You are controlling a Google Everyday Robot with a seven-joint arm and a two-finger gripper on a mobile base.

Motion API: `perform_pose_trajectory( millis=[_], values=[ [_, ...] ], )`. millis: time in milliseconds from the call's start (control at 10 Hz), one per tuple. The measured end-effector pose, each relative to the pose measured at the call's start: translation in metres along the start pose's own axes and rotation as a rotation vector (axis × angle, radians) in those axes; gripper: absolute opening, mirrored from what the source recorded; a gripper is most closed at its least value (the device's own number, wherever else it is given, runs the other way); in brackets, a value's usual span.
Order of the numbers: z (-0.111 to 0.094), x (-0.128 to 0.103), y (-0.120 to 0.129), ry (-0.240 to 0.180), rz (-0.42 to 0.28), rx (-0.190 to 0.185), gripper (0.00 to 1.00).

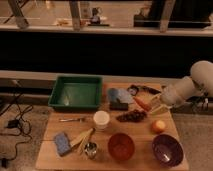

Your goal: Place pepper in paper cup

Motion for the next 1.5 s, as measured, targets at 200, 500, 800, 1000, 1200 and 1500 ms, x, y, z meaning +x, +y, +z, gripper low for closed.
perform_pose_trajectory(
  millis=[200,500,800,1000,1200,1500],
  values=[
    [0.003,-0.037,0.019,-0.094,-0.039,-0.038,0.04],
    [0.014,-0.068,0.046,-0.135,-0.120,-0.111,0.04],
    [0.018,-0.075,0.055,-0.148,-0.144,-0.135,0.04],
    [0.019,-0.076,0.055,-0.148,-0.145,-0.137,0.04],
    [0.018,-0.076,0.055,-0.148,-0.145,-0.136,0.04],
    [0.018,-0.076,0.055,-0.148,-0.145,-0.136,0.04]
  ],
)
